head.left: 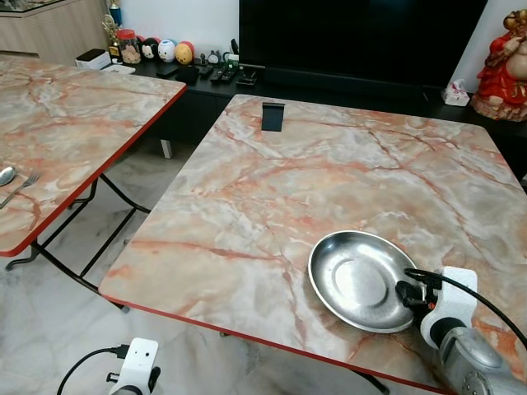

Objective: Setting the table

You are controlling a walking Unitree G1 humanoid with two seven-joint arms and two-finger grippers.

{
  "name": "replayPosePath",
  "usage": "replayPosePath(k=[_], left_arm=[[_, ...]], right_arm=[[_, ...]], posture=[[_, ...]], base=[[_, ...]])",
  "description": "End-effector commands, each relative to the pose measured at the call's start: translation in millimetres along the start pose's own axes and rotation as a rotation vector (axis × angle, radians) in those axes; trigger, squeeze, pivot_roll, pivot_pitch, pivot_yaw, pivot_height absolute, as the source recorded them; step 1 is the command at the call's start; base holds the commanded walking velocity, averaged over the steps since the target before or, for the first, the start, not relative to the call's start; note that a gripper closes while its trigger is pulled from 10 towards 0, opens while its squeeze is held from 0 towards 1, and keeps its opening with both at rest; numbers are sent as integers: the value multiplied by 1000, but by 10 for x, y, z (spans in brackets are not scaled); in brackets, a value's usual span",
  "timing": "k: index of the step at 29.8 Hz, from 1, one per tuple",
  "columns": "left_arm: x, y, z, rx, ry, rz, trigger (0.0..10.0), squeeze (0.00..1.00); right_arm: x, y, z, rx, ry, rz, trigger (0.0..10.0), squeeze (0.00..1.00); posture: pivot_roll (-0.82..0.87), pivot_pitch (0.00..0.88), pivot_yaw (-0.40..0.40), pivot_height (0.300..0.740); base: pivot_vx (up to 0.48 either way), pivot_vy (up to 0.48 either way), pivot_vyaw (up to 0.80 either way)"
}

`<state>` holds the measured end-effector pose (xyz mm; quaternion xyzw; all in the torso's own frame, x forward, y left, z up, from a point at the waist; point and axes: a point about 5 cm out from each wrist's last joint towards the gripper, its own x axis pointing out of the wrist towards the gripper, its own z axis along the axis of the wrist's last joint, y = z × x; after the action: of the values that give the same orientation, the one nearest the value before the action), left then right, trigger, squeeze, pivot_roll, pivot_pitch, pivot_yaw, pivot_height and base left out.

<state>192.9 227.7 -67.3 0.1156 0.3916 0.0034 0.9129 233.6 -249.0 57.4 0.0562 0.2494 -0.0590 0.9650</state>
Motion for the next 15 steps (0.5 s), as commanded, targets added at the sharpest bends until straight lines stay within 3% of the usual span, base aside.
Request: replayPosePath(k=[1,2,3,4,7,10,15], left_arm=[[0,-15,-19,8,18,-4,10000,0],[0,-15,-19,8,18,-4,10000,0],[0,-15,-19,8,18,-4,10000,0],[0,-14,-19,8,18,-4,10000,0],[0,-13,-18,6,17,-3,10000,0],[0,-13,-18,5,17,-3,10000,0],[3,-16,-12,7,16,-5,10000,0]], right_arm=[[-12,-43,-62,-15,42,-24,10000,871],[-13,-45,-63,-16,43,-25,10000,690],[-16,-50,-65,-19,45,-28,10000,420],[-20,-61,-65,-24,47,-37,10000,0],[-25,-94,-48,-24,39,-58,10000,0],[-26,-138,72,-16,-46,-92,10000,0],[-22,-114,158,10,-103,-90,10000,0]], posture=[[-2,0,-33,724],[-2,0,-33,724],[-2,0,-33,724],[-2,0,-32,724],[-3,0,-31,724],[-5,0,-29,724],[-5,0,-29,724]], base=[[0,0,0],[0,0,0],[0,0,0],[0,0,0],[0,0,0],[0,0,0],[0,0,0]])
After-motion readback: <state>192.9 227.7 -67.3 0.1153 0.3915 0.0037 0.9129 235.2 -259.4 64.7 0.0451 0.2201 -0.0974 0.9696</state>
